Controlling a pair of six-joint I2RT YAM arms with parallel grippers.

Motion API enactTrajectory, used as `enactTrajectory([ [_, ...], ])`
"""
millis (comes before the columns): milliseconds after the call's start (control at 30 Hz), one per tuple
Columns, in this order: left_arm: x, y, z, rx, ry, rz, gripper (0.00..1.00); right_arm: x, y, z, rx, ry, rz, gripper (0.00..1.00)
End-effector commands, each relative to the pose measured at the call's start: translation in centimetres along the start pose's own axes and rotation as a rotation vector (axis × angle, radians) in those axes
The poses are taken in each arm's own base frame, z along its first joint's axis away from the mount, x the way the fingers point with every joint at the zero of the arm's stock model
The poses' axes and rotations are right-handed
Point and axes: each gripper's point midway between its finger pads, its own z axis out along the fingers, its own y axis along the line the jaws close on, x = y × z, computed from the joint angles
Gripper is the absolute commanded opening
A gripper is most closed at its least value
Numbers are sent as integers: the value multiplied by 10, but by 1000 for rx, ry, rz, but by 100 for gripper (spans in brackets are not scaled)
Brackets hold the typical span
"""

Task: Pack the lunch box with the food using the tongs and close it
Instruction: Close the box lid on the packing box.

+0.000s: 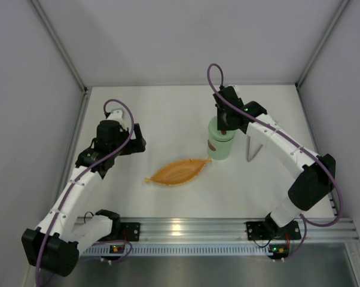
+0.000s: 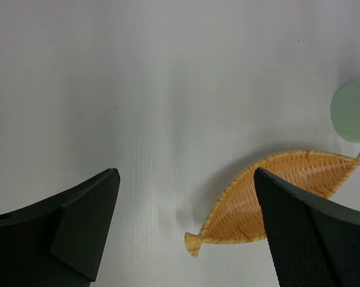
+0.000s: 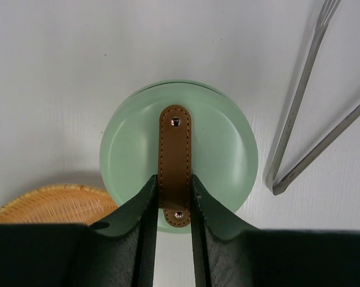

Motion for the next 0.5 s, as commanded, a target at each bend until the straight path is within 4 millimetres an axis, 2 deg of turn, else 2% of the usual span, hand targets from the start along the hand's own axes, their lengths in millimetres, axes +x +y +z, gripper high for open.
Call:
enactTrajectory([
  [0, -12, -2, -4, 3, -43, 0, 99, -18, -10, -21, -2, -35, 7, 11],
  [200, -12, -2, -4, 1, -42, -1, 99, -19, -13, -29, -5, -41, 5, 11],
  [467, -12, -2, -4, 1, -42, -1, 99, -9, -13, -24, -13, -17, -3, 12],
])
